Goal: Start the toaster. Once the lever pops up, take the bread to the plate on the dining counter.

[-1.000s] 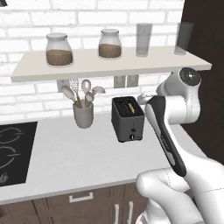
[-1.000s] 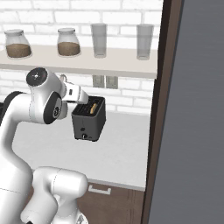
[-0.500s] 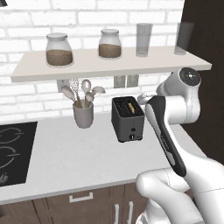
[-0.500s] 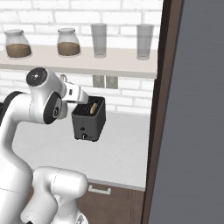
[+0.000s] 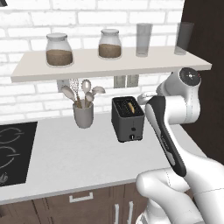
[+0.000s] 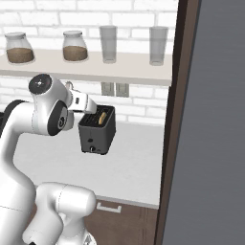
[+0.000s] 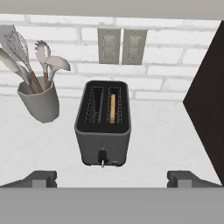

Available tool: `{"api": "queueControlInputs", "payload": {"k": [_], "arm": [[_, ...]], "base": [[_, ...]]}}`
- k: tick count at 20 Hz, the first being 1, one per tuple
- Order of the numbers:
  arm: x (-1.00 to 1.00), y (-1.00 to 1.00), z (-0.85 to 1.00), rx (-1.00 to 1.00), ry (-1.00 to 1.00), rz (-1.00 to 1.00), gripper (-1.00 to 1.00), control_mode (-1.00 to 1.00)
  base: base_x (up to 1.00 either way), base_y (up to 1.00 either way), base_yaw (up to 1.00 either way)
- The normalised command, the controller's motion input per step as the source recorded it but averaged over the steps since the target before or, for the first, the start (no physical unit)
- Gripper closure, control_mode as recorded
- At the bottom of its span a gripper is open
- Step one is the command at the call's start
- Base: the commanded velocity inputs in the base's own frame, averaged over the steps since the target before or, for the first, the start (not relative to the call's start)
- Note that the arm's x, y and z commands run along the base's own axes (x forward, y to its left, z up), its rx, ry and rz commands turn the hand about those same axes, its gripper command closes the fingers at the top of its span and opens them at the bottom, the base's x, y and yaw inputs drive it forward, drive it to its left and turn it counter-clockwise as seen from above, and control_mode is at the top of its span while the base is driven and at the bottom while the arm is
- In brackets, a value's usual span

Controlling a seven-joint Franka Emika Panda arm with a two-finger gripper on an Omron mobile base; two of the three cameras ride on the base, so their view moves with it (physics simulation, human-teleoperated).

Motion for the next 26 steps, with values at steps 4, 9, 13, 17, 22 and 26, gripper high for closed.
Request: {"api": "queueControlInputs", "payload": {"k": [4, 9, 13, 17, 22, 26], "arm": [[0.0, 0.0, 0.0, 0.0, 0.0, 0.0, -1.0, -1.0], [0.0, 0.0, 0.0, 0.0, 0.0, 0.0, -1.0, -1.0], [0.0, 0.0, 0.0, 0.0, 0.0, 0.0, -1.0, -1.0], [0.0, 0.0, 0.0, 0.0, 0.0, 0.0, -1.0, -1.0], [0.0, 0.0, 0.0, 0.0, 0.0, 0.0, -1.0, -1.0], [0.0, 0.0, 0.0, 0.0, 0.0, 0.0, -1.0, -1.0]], "base": [[0.0, 0.0, 0.0], [0.0, 0.0, 0.0], [0.0, 0.0, 0.0], [0.0, 0.0, 0.0], [0.0, 0.0, 0.0], [0.0, 0.0, 0.0]]}}
